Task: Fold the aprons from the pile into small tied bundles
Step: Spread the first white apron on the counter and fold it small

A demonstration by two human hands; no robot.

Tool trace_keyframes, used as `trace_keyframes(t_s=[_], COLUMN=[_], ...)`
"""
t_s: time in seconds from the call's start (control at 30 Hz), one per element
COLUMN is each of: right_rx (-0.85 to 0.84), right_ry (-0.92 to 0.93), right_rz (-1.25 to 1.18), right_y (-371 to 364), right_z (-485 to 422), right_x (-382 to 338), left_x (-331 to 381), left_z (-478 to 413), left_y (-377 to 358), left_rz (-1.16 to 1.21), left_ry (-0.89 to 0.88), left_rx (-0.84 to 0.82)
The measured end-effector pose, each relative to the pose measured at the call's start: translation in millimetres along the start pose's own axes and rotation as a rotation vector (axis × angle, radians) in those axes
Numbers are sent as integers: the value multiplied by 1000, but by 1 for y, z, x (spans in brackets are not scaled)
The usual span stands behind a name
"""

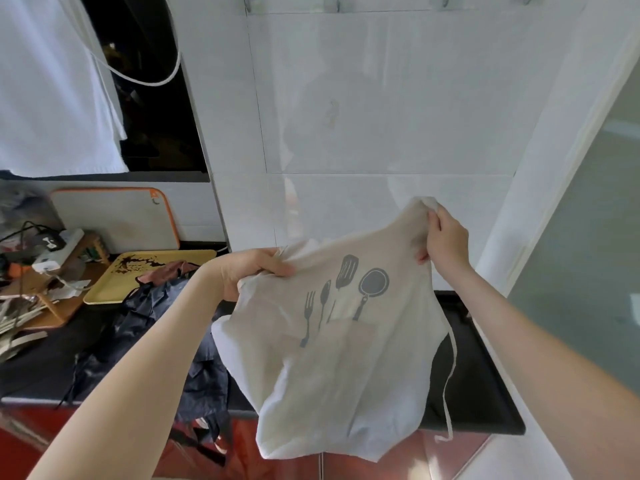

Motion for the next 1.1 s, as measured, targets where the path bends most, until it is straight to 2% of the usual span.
trace_keyframes(t_s=[0.1, 0.27, 0.43, 0.6, 0.67, 0.77, 0.83, 0.9, 0.97, 1.03, 1.1], right_rx=[26, 97, 74, 25, 6, -49, -143, -291, -433, -521, -589], right_ry=[-16, 88, 134, 163, 160, 172, 227, 305, 353, 360, 311], right_rz=[-78, -156, -150, -81, -53, -19, 37, 108, 142, 160, 190], right_y=[14, 27, 26, 16, 8, -11, -35, -68, -101, -133, -160], right_z=[2, 2, 8, 2, 0, -3, -3, 3, 11, 15, 16], right_x=[0, -9, 1, 7, 13, 19, 17, 11, 6, 7, 18], left_x=[6, 5, -2, -10, -18, -18, -1, 23, 35, 36, 33], left_z=[14, 28, 21, -10, -29, -49, -59, -72, -94, -123, -150], left_y=[-14, -14, -5, 11, 22, 36, 34, 20, 1, -6, -5], left_rz=[9, 30, -160, -110, -213, -692, -804, -847, -997, -1137, -1153], left_ry=[-58, -133, -203, -267, -215, -150, -258, -503, -682, -733, -736], left_rx=[109, 325, 479, 552, 597, 711, 766, 724, 622, 544, 503])
Point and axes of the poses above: each hand's wrist, its own z-axis away from the middle knuckle, its own y-axis out of the back of the hand, x = y × z, the point moved 6 cm from there along -z, towards the middle knuckle, and after that the axes turned 11 degrees about x, right-handed, at the moved point
